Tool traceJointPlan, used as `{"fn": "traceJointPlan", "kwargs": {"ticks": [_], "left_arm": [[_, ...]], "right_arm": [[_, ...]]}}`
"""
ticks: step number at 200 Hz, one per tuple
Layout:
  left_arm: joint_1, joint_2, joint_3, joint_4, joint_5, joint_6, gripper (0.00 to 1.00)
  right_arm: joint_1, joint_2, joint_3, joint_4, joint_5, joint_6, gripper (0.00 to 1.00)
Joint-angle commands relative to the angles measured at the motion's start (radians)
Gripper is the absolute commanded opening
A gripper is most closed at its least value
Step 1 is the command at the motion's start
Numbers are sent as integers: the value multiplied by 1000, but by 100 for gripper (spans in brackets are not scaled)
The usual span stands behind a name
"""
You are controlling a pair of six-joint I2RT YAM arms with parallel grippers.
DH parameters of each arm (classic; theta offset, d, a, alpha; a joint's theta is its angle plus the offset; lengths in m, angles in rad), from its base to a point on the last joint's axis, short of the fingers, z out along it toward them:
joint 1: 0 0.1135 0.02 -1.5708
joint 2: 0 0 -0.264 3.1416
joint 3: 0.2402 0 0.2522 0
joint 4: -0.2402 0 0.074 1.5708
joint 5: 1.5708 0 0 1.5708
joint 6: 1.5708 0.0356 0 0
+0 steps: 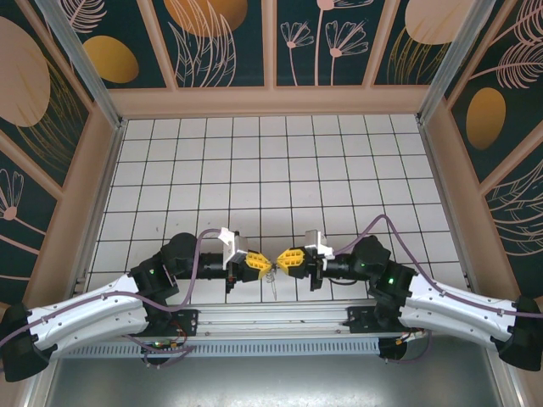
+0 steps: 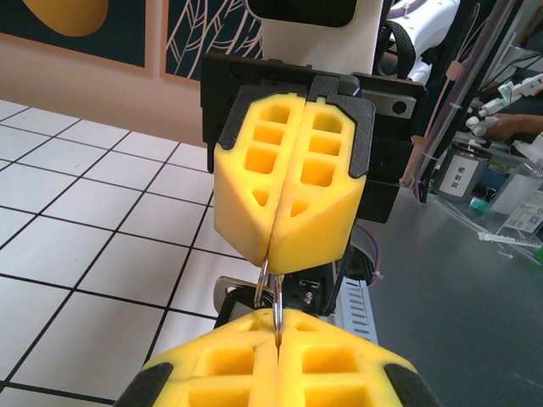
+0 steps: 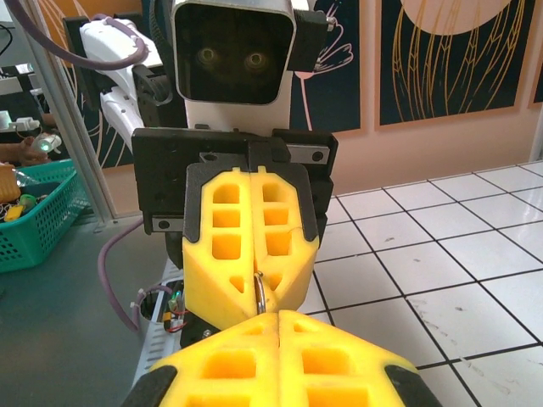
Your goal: Put the keys on the keyring
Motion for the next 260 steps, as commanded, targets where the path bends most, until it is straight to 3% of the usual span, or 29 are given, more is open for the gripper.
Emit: {"fn": "traceJointPlan", "kwargs": {"ticks": [1,260], "left_arm": [[5,-6,37,41,18,9,0],[4,-9,32,45,12,7,0]], "right_arm": [[7,-4,31,51,-16,-15,0],[22,-57,0,29,-1,19,0]]}}
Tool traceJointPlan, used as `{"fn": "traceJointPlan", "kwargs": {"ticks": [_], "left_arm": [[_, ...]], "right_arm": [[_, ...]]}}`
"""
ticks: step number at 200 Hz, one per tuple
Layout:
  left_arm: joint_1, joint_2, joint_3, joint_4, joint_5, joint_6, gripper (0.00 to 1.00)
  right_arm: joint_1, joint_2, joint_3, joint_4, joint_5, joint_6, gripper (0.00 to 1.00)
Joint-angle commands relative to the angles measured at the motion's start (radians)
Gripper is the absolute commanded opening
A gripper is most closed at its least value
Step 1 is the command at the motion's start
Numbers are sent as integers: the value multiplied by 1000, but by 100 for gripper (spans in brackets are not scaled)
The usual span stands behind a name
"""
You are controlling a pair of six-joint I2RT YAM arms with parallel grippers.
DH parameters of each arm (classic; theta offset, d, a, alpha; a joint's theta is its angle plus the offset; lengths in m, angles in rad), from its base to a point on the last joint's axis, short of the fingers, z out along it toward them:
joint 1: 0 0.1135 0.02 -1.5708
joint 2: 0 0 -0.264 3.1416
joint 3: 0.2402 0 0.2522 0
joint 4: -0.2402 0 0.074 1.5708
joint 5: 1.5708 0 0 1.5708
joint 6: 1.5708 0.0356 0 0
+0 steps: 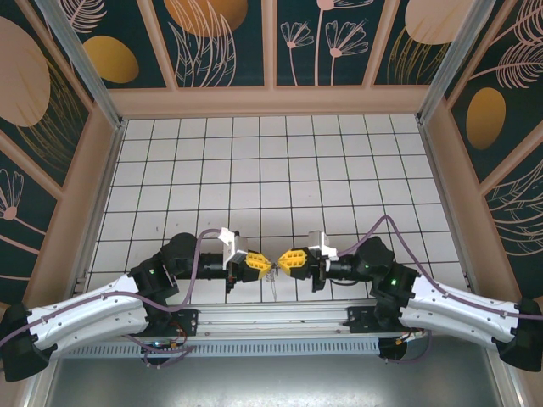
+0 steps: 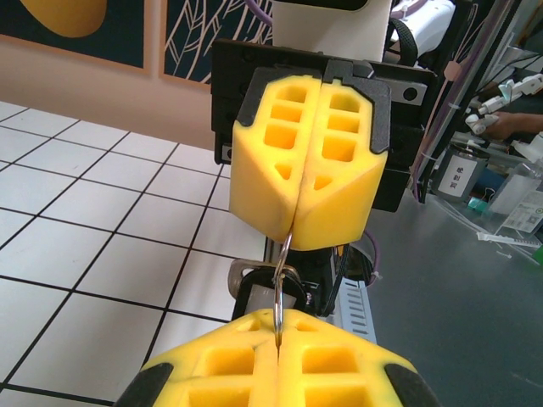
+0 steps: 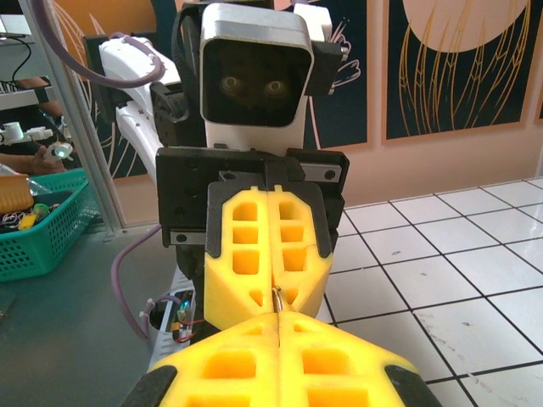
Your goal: Put the keys on the keyring
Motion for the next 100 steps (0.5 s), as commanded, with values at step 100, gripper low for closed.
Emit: {"fn": "traceJointPlan", "kwargs": {"ticks": [100], "left_arm": [[3,-7,31,46,15,6,0]], "right_arm": [[14,-11,-3,43,10,8,0]]}}
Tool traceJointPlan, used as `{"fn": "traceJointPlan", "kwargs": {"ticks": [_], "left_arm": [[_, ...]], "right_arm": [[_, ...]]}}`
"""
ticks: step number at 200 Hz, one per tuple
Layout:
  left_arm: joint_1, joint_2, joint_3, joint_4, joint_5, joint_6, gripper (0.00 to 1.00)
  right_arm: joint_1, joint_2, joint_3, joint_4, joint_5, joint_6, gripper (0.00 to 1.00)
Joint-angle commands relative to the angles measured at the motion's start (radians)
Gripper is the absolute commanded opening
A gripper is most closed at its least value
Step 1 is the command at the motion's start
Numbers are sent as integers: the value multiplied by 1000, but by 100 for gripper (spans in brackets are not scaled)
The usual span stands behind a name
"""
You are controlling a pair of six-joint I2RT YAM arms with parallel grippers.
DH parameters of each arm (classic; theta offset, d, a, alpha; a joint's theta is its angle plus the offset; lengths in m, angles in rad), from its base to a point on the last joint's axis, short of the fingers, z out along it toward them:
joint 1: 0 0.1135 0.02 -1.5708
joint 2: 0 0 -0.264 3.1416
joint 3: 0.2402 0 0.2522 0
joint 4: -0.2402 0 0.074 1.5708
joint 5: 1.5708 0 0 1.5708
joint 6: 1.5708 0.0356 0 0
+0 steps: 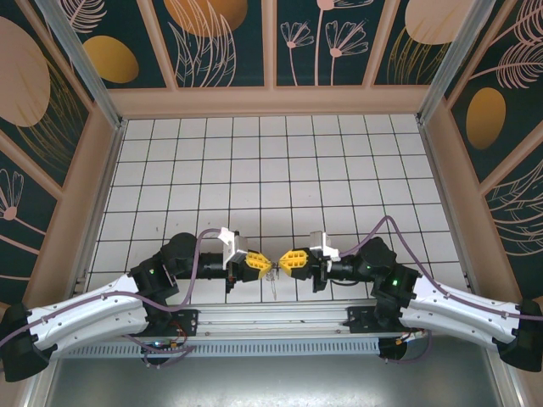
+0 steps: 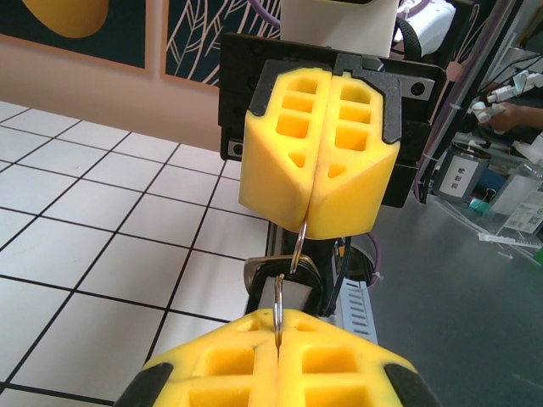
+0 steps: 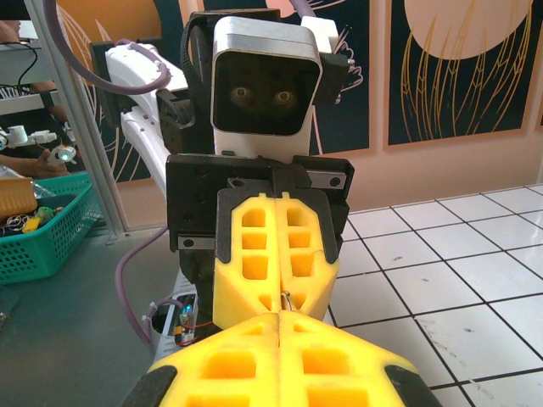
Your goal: Put the keys on the keyring
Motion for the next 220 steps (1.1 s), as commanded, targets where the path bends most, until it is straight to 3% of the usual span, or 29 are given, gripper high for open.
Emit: {"fn": "traceJointPlan", "kwargs": {"ticks": [1,220], "left_arm": [[3,-7,31,46,15,6,0],[-2,-5,32,41,7,8,0]], "right_arm": [[12,-2,-3,44,10,8,0],[13,4,-11,55,26,8,0]]}}
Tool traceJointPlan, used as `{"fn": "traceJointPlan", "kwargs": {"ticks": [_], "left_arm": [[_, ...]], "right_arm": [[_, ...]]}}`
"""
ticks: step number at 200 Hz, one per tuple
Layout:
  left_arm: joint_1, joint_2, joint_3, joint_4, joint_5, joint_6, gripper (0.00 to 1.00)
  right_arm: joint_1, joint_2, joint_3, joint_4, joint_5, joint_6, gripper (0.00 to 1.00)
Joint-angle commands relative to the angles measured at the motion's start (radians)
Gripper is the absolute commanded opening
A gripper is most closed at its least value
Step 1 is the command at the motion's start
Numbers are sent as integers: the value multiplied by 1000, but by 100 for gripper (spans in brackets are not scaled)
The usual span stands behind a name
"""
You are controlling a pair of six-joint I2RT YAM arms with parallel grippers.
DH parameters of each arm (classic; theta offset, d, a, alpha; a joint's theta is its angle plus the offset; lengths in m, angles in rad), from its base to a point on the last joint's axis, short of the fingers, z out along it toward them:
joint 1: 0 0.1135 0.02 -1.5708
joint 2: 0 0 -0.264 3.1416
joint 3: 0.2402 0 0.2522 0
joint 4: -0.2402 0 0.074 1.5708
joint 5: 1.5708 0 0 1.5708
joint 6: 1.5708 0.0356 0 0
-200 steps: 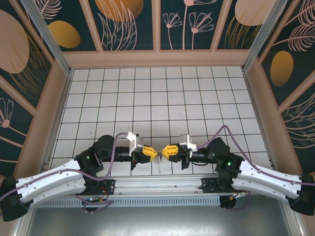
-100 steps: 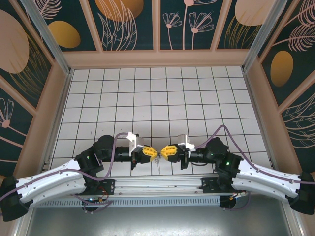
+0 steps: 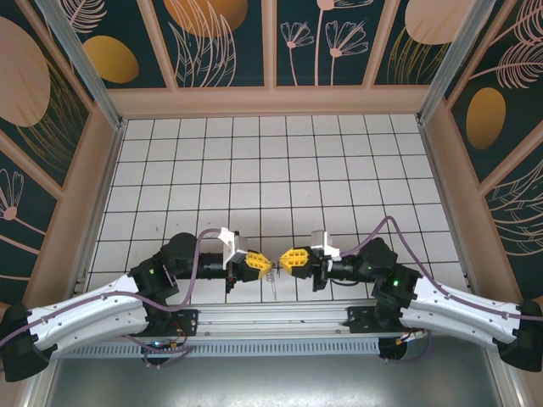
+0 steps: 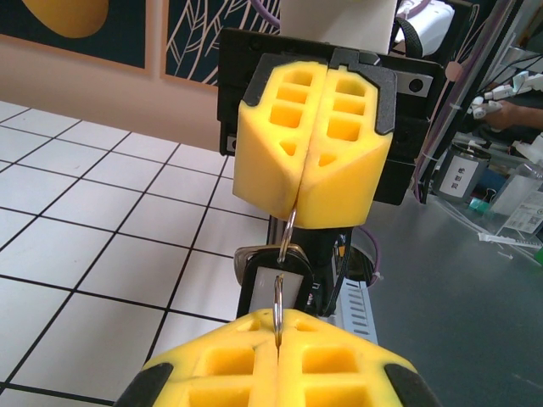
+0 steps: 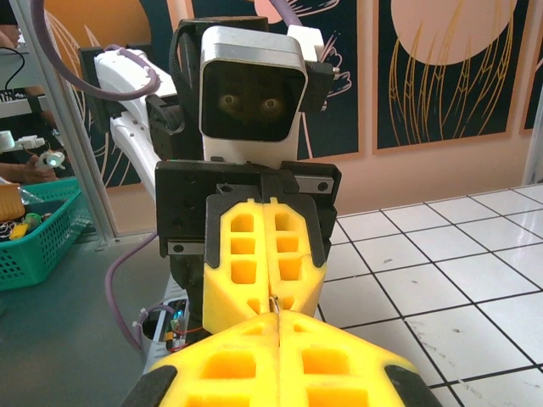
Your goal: Put the keys on the keyring
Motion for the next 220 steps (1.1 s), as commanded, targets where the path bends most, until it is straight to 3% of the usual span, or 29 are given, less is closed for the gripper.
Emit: {"fn": "traceJointPlan", "kwargs": {"ticks": [1,155,220], "left_arm": [[-2,-6,32,40,7,8,0],[-8,-11,36,33,7,12,0],[-8,-34,16,95,103,-1,0]], "right_arm": [[8,13,-8,56,-8,8,0],[9,11,-10,43,-24,17,0],[9,8,-3,19,-71,23,0]]}}
